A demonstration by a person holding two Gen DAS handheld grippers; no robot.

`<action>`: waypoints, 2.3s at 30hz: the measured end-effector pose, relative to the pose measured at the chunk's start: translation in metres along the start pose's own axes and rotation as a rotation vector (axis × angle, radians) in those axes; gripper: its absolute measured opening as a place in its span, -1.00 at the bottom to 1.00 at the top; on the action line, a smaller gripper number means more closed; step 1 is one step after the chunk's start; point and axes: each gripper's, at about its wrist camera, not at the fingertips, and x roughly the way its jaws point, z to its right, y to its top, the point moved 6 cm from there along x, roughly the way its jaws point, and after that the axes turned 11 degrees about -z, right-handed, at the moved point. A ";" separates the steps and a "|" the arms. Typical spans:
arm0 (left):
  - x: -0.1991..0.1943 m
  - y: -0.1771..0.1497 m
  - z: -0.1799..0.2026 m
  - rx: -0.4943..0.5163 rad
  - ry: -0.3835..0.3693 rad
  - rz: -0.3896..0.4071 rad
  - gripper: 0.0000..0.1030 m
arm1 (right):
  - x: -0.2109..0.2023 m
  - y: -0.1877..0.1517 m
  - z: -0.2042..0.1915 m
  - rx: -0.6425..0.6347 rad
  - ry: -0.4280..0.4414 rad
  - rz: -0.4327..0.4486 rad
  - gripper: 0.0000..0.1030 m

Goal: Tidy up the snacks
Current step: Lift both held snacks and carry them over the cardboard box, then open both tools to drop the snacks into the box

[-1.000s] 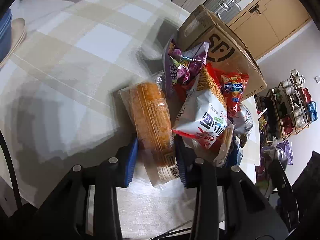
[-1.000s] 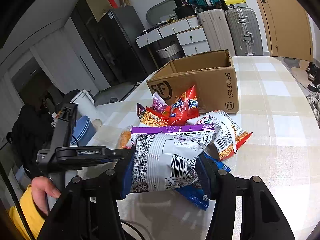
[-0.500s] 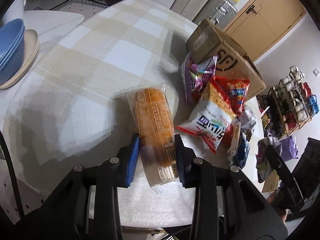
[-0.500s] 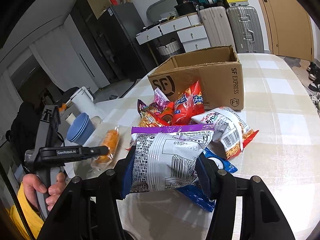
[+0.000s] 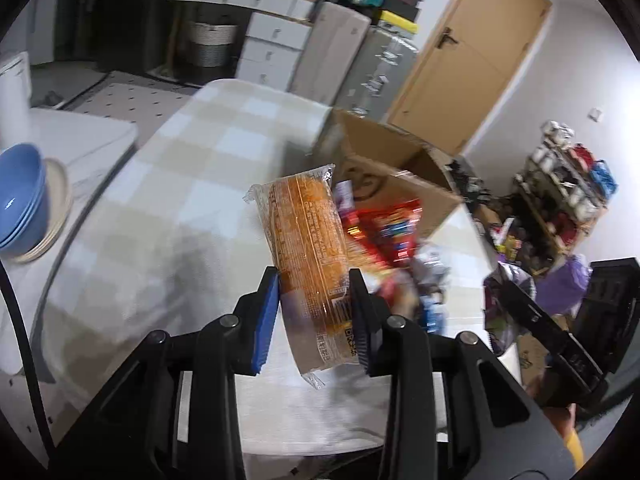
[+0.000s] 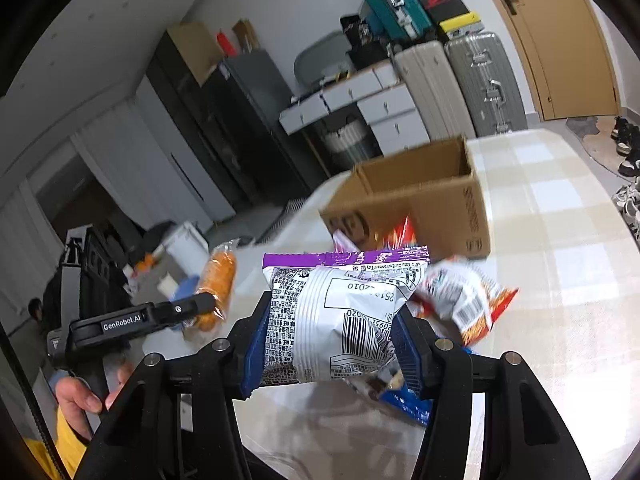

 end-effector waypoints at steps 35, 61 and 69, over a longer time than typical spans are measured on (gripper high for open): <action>0.187 0.238 0.127 0.192 0.046 -0.218 -0.41 | 0.092 0.190 0.076 0.060 -0.113 -0.080 0.07; 0.212 0.217 0.088 0.149 0.088 -0.250 -0.14 | 0.133 0.175 0.101 0.046 -0.312 -0.194 0.25; 0.174 0.200 0.086 0.140 0.087 -0.210 0.18 | 0.095 0.162 0.082 0.021 -0.311 -0.151 0.28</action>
